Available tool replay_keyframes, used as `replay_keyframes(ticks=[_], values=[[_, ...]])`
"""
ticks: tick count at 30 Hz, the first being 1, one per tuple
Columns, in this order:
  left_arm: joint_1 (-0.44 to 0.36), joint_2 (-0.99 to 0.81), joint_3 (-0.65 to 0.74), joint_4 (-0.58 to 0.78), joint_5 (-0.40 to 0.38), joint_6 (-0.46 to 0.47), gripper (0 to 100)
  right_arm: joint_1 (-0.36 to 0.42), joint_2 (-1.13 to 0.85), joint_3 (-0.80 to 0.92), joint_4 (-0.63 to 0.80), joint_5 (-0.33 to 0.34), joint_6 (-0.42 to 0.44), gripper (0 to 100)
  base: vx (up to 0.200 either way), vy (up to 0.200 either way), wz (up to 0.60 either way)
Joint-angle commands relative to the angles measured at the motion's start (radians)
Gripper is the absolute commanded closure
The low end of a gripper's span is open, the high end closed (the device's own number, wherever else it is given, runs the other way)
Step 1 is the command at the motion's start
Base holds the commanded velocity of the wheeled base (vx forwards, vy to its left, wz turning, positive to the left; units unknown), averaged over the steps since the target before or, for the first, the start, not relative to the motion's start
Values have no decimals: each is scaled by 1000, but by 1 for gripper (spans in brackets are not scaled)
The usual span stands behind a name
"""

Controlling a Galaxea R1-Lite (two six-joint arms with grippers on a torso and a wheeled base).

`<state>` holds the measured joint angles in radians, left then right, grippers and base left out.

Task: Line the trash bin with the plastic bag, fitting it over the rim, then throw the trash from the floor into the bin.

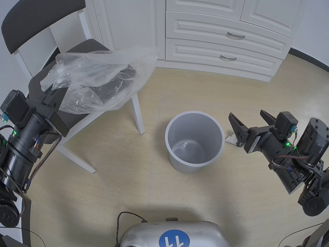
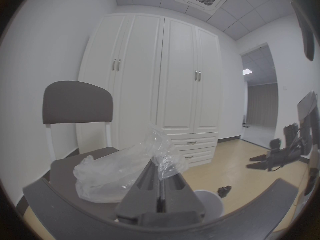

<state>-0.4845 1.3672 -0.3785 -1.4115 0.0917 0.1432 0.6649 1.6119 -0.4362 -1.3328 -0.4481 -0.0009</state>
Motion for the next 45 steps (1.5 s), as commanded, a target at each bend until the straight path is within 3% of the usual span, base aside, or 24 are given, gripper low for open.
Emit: replay_keyframes(ticks=[1,6,15,18,21,22,23,24,27,45], values=[[-100,-34,21,-1,3,3,100,38,31,22,-11,-6,1,0,0,0,0],[-144,-45,32,-3,3,4,100,41,40,31,-9,-6,1,0,0,0,0],[-327,-50,70,0,19,3,100,41,33,1,-6,-8,19,0,0,0,0],[-339,-50,70,0,28,3,100,41,31,-10,1,-8,35,0,0,0,0],[-390,-54,72,-1,56,4,100,45,-60,-111,302,-8,188,0,0,0,0],[-390,-54,72,-1,56,4,100,45,-60,-111,302,-8,188,0,0,0,0],[-395,-56,73,-3,56,4,100,48,-104,-173,492,-6,263,0,0,0,0],[-396,-56,75,-3,56,6,100,50,-122,-200,578,-3,297,0,0,0,0],[-404,-57,78,-3,56,6,100,50,-139,-231,701,3,343,0,0,0,0],[-494,-97,76,-4,57,9,100,67,-78,-176,699,5,328,0,0,0,0]])
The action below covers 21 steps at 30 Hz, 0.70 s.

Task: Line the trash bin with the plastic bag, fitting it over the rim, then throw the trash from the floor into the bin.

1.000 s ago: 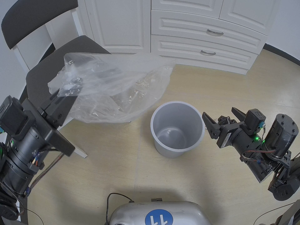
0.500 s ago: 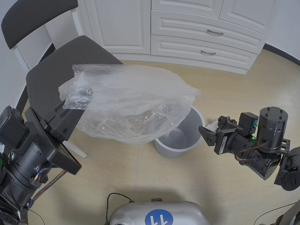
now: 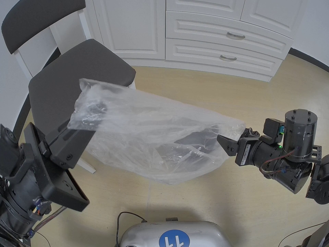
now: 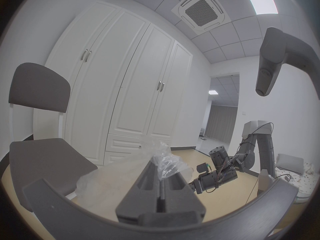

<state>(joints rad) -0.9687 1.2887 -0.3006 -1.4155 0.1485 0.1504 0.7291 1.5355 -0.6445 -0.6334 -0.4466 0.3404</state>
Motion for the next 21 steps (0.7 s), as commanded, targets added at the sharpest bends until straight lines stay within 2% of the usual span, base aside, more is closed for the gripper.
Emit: replay_keyframes(ticks=[1,12,21], values=[[-10,-22,-2,0,0,1,100,-1,-3,35,-2,3,-18,0,0,0,0],[-19,-55,-9,0,0,5,100,-83,-17,55,0,5,-77,0,0,0,0],[-104,-121,-20,4,-1,3,100,-145,46,55,-2,137,-63,0,0,0,0]])
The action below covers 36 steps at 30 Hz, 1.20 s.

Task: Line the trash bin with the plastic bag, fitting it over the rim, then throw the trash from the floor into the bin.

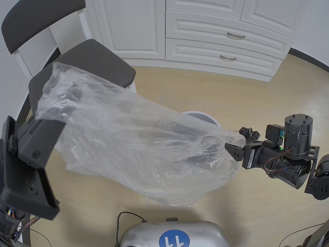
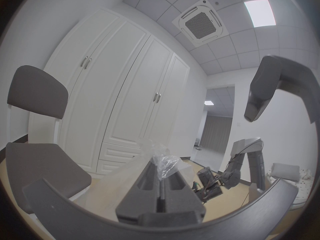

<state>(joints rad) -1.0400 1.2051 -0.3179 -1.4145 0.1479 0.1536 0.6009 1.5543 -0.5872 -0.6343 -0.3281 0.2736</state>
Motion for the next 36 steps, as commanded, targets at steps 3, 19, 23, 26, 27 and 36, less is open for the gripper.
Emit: replay_keyframes(ticks=[3,19,23,26,27,36], values=[[-64,-59,-9,8,-1,0,100,-16,21,10,1,93,13,0,0,0,0],[-132,-108,-17,8,-4,1,100,-9,-5,93,-160,302,72,0,0,0,0],[-141,-116,-17,9,-5,1,100,-10,9,122,-248,307,70,0,0,0,0],[-141,-116,-13,9,-7,1,100,-13,13,139,-312,311,67,0,0,0,0],[-141,-116,-13,9,-7,1,100,-13,12,141,-317,310,67,0,0,0,0],[-141,-116,-10,9,-8,1,100,-18,-5,139,-317,310,67,0,0,0,0]])
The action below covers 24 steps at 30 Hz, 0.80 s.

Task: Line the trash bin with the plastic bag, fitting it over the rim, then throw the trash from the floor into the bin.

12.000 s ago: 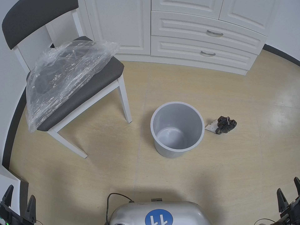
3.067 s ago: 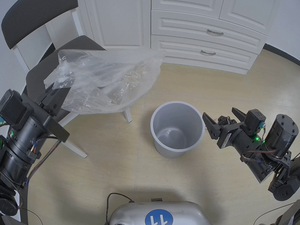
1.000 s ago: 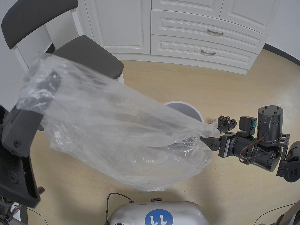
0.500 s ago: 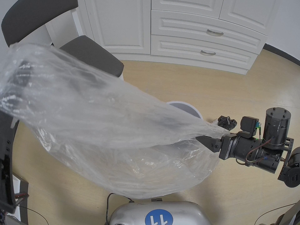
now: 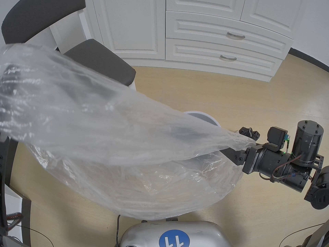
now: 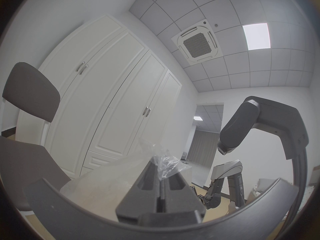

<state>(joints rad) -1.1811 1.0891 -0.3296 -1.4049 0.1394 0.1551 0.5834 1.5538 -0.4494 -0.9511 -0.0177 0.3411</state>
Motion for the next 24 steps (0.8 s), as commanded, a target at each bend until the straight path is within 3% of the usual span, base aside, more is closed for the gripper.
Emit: replay_keyframes(ticks=[1,24], values=[[0,0,1,0,0,0,100,0,-5,1,0,-1,-1,0,0,0,0],[-2,2,6,1,-1,-2,100,6,-43,14,0,-1,-14,0,0,0,0]])
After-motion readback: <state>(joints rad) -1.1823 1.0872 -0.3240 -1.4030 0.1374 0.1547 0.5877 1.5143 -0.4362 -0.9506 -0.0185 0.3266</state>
